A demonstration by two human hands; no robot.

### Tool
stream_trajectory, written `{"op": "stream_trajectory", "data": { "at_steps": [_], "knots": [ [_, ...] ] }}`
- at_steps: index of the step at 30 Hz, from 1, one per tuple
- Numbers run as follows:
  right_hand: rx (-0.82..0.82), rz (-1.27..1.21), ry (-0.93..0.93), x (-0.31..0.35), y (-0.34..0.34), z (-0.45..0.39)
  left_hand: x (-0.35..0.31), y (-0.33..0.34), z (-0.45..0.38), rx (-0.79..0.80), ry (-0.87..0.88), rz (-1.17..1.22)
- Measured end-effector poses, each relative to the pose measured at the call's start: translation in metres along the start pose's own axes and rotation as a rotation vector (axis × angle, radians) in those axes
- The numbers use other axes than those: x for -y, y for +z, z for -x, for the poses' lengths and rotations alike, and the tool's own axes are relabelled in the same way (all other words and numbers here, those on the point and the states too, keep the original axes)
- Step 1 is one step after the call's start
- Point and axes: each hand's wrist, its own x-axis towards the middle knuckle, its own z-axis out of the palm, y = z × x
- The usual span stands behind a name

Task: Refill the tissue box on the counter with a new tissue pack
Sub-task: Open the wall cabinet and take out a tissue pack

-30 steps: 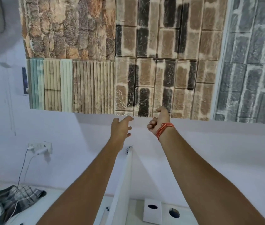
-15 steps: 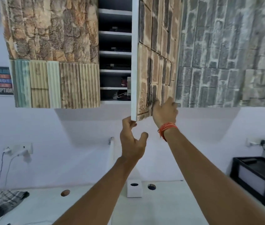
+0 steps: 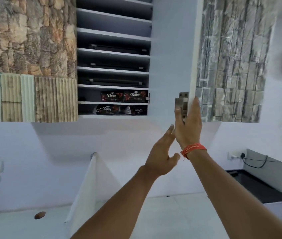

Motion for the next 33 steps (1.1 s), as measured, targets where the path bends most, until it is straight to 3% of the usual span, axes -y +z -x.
{"op": "stream_trajectory", "data": {
  "at_steps": [5, 12, 15, 18, 21, 24, 29, 33],
  "knots": [
    [0.044, 0.086, 0.018, -0.035, -0.027, -0.021, -0.002, 0.025, -0.021, 0.246, -0.115, -0.114],
    [0.013, 0.342, -0.053, -0.032, -0.016, -0.016, 0.013, 0.024, -0.025, 0.181, -0.087, -0.091],
    [-0.147, 0.435, -0.327, -0.009, 0.003, -0.004, 0.027, 0.007, -0.022, 0.069, -0.140, -0.051],
    [-0.021, 0.204, -0.586, 0.011, 0.046, 0.005, 0.056, -0.017, -0.016, -0.068, -0.349, 0.057],
    [0.303, 0.000, -0.385, 0.015, 0.092, 0.006, 0.096, -0.052, -0.007, -0.165, -0.531, 0.047],
    [0.440, 0.012, -0.282, 0.005, 0.153, -0.005, 0.143, -0.098, -0.001, -0.269, -0.597, -0.022],
    [0.470, 0.078, -0.186, -0.012, 0.257, -0.021, 0.222, -0.153, 0.001, -0.208, -0.728, -0.070],
    [0.380, 0.009, 0.108, -0.019, 0.321, -0.032, 0.270, -0.171, -0.004, -0.245, -0.814, -0.003]
  ]
}}
